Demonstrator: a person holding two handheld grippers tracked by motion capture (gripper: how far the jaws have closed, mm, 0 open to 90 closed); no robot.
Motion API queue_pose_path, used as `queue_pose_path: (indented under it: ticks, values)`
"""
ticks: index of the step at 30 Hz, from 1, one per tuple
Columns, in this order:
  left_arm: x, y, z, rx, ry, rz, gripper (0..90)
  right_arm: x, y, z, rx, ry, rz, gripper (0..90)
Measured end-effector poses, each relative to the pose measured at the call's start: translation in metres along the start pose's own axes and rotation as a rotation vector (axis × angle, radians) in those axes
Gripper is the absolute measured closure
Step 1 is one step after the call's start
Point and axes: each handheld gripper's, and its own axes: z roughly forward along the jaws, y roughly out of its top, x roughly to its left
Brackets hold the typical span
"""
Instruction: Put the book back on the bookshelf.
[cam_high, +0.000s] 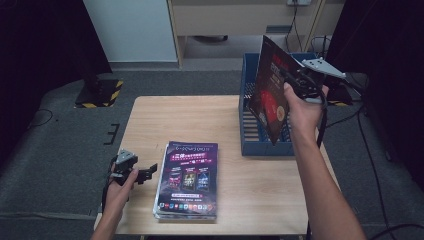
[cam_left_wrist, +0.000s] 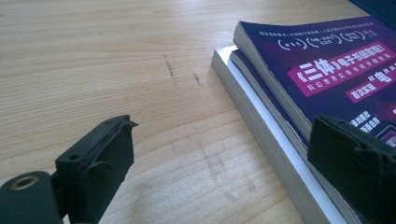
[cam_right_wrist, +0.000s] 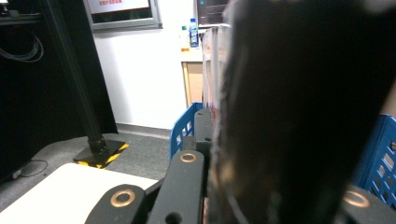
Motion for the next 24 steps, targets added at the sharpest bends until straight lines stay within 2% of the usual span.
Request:
queue_pose_path:
  ticks: [9, 18, 24]
  values:
    - [0.000, 0.000, 0.000, 0.000, -0.001, 0.001, 6.6, 0.009, -0.011, 0.027, -0.008, -0.034, -0.008, 87.0]
    - [-0.001, 0.000, 0.000, -0.003, -0.005, 0.001, 6.6, 0.019, -0.021, 0.043, -0.008, -0.052, -0.031, 87.0]
    - [0.000, 0.000, 0.000, -0.002, -0.004, 0.001, 6.6, 0.025, -0.024, 0.050, -0.014, -0.043, -0.024, 87.0]
